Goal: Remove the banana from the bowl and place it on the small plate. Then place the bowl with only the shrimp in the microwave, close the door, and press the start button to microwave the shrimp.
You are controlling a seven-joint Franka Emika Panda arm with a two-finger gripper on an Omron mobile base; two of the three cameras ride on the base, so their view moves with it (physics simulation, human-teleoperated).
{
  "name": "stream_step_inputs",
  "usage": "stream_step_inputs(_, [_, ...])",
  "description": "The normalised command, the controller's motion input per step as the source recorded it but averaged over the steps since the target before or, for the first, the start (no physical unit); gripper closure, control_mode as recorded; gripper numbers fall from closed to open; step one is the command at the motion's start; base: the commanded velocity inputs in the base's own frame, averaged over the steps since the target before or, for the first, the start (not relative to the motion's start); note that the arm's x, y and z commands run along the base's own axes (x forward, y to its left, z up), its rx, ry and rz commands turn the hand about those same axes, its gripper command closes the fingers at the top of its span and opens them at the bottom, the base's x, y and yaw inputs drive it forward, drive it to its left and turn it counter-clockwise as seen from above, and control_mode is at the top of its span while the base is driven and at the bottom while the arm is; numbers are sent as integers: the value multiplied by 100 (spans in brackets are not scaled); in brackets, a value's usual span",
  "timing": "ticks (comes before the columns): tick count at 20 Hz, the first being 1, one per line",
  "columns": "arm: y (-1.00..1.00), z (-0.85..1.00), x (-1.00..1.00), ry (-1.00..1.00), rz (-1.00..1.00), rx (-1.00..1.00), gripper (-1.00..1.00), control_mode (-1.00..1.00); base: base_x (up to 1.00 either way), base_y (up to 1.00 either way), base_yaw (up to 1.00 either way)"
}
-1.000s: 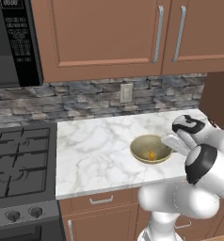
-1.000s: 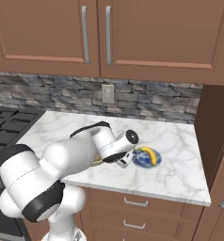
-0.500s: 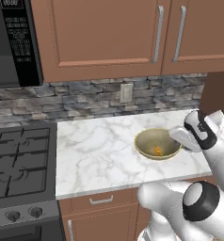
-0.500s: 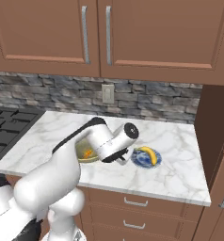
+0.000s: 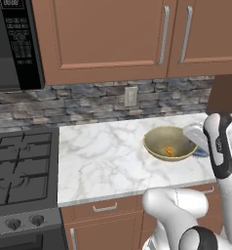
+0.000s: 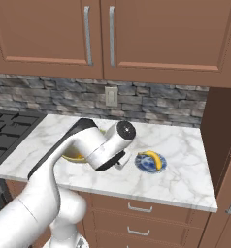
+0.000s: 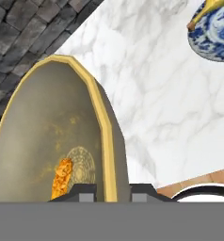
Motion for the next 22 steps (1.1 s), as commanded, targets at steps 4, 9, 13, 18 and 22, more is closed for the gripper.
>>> stream_step_inputs(4, [0,60,-78,0,-12,5,100,-100,0,0,0])
stream_step_inputs(9, [17,38,-57,0,-11,2,100,-100,0,0,0])
stream_step_inputs(13, [59,12,-1,5,-4,0,100,-100,0,0,0])
stream_step_inputs(18, [13,0,2,4,0,0,100,-100,0,0,0])
stream_step_inputs(22, [2,0,0,0,-1,0,100,-100,0,0,0])
